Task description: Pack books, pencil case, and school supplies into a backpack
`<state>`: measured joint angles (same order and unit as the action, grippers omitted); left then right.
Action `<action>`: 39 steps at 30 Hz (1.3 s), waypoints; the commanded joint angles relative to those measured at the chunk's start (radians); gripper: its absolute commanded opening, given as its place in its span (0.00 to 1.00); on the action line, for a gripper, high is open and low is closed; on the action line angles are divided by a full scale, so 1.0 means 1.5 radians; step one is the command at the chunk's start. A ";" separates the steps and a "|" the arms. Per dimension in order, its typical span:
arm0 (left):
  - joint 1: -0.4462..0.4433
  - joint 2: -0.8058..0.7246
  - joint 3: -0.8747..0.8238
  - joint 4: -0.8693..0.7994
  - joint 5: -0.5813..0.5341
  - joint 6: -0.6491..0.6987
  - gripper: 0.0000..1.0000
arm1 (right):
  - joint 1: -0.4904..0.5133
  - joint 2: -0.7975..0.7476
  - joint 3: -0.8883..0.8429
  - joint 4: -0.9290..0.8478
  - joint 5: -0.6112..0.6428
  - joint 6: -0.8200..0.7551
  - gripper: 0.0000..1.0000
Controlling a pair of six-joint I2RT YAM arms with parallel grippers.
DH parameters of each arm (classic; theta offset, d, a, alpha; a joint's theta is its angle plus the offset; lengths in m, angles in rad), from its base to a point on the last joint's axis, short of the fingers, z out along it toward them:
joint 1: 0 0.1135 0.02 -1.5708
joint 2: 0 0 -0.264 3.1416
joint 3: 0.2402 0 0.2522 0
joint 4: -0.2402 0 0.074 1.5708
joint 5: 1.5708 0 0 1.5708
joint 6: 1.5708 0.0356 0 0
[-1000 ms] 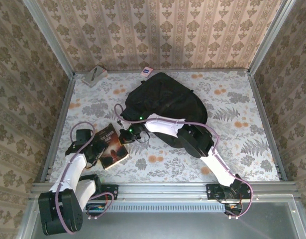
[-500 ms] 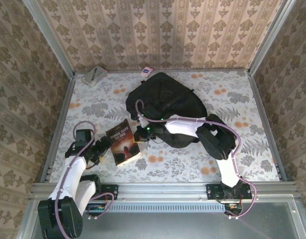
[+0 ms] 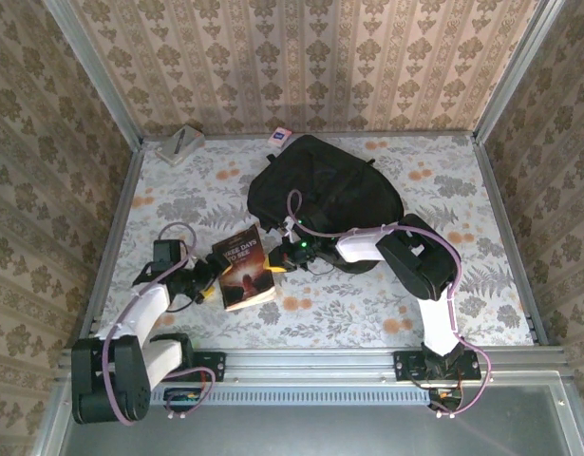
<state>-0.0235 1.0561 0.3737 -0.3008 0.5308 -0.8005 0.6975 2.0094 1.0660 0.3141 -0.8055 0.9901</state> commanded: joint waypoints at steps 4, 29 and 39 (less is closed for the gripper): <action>-0.059 0.024 0.011 0.069 -0.005 -0.041 0.83 | -0.007 0.002 -0.005 0.087 -0.060 0.036 0.00; -0.114 -0.142 0.049 0.103 0.009 -0.078 0.00 | -0.006 -0.074 -0.014 -0.043 0.037 -0.041 0.45; -0.116 -0.265 0.136 0.028 -0.131 -0.165 0.00 | 0.006 -0.248 -0.118 0.040 0.196 0.104 0.71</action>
<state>-0.1913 0.6518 0.5014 -0.2718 0.3943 -0.9771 0.6926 1.7027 0.9279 0.2836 -0.6029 1.0374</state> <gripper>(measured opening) 0.097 0.685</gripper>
